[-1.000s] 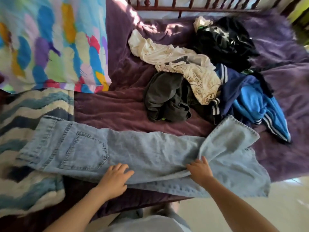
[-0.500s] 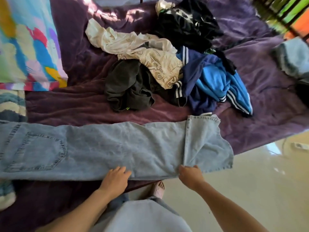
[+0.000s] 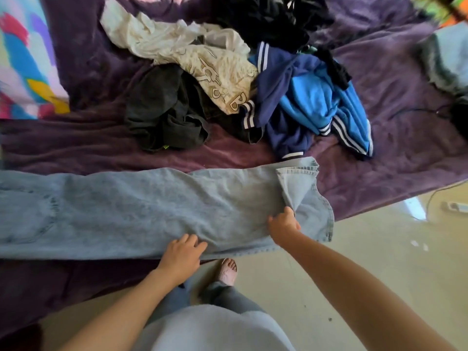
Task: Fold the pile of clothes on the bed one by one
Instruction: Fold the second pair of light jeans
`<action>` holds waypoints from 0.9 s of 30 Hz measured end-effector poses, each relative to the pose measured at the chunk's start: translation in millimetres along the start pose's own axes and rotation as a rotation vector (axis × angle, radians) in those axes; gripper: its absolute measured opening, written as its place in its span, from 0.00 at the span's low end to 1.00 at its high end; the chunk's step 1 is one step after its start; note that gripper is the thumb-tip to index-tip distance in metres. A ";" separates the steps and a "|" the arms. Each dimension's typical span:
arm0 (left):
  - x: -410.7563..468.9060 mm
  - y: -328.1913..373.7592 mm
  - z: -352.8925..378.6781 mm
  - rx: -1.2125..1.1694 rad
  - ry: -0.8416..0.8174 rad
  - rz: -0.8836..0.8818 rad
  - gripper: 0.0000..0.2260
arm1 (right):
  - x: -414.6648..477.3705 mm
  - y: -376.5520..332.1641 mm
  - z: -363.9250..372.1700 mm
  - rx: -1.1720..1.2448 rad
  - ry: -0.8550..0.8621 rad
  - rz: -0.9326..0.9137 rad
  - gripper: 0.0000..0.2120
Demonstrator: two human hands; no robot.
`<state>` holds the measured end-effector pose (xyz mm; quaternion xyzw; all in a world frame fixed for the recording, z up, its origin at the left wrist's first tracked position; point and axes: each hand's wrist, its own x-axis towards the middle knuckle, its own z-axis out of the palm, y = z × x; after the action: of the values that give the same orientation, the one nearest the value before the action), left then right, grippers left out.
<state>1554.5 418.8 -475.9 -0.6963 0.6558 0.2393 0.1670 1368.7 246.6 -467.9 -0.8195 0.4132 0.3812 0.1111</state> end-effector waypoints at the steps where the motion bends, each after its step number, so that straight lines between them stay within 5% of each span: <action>1: 3.2 3.7 0.5 -0.002 -0.013 0.012 0.20 | -3.8 5.9 4.4 -0.037 -0.014 0.033 0.26; 6: 12.9 10.7 2.3 0.027 -0.092 0.055 0.25 | -18.0 30.8 31.0 0.024 -0.151 0.153 0.27; 11: 16.3 8.6 -1.7 0.043 -0.147 0.071 0.25 | -22.5 49.9 43.7 0.273 -0.030 0.277 0.19; 16: 16.0 12.2 -6.9 0.070 -0.174 0.069 0.25 | -14.5 85.1 51.5 0.929 0.249 0.679 0.18; 18: 13.3 14.8 -9.9 0.109 -0.135 0.049 0.24 | -11.7 96.9 58.2 1.353 0.250 0.892 0.23; 20: 9.5 17.1 -17.1 0.067 0.010 0.027 0.23 | -11.1 101.1 65.6 1.684 0.233 0.974 0.17; 24: 6.4 8.2 -17.3 0.003 0.170 0.040 0.22 | -6.2 100.9 71.4 1.867 0.347 0.987 0.13; 27: 0.5 2.8 -23.4 0.013 0.183 0.106 0.18 | -7.9 106.3 65.3 2.006 0.261 1.059 0.07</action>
<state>1554.4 405.4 -456.5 -0.6785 0.7056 0.1789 0.0981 1250.0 216.4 -492.8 -0.1175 0.8336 -0.2101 0.4972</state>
